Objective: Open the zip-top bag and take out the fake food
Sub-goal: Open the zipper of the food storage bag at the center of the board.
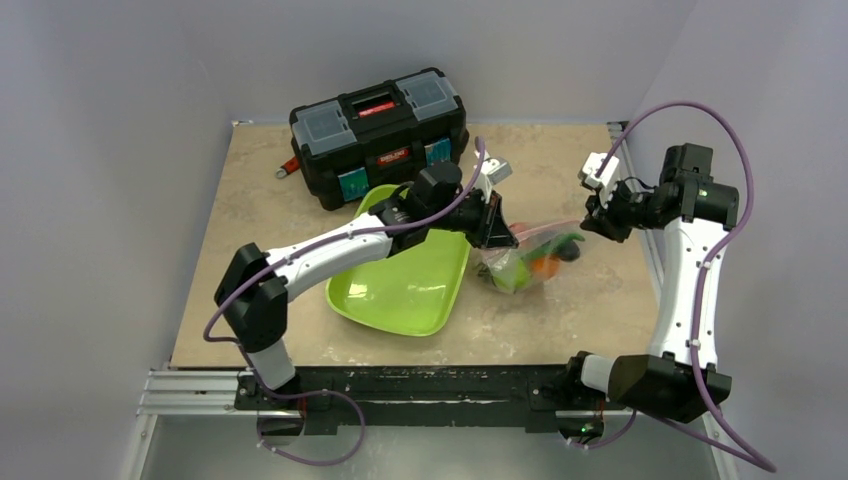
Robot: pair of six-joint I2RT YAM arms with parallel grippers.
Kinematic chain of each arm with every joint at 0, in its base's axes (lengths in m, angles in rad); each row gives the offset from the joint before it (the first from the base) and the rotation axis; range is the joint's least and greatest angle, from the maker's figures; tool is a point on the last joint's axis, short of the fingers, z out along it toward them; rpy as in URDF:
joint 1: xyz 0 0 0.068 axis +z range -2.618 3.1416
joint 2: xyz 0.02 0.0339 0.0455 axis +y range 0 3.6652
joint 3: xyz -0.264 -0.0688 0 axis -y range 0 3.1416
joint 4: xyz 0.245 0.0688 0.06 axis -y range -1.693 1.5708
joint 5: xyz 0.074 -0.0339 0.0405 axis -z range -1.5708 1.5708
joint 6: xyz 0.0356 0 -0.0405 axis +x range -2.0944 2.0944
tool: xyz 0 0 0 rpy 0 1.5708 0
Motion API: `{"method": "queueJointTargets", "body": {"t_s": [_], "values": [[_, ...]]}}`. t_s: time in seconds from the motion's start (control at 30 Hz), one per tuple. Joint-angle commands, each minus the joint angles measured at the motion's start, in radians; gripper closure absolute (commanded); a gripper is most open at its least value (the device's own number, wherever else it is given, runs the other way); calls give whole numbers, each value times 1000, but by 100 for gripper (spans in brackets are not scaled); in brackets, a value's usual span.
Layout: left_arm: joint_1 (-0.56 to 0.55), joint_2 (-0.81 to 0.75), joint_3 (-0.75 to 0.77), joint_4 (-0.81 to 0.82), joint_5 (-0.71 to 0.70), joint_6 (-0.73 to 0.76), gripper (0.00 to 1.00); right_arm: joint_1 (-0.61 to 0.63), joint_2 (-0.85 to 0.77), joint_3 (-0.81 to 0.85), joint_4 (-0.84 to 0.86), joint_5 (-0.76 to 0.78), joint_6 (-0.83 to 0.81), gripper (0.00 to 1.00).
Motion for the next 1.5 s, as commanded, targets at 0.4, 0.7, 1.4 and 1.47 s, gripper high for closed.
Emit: {"method": "queueJointTargets", "body": {"t_s": [0.4,0.7,1.4,1.47], "values": [[55,-167,-88,-56,-229,121,100,-11,12,41,35,67,22,100],[69,-159,-84,-49,-217,120,100,-14,-8,19,97,150,67,100],[-38,-124,-12,-112,-234,425,100,294,48,115,4,-209,208,25],[-41,-122,-21,-107,-244,432,100,294,60,122,12,-198,231,30]]}}
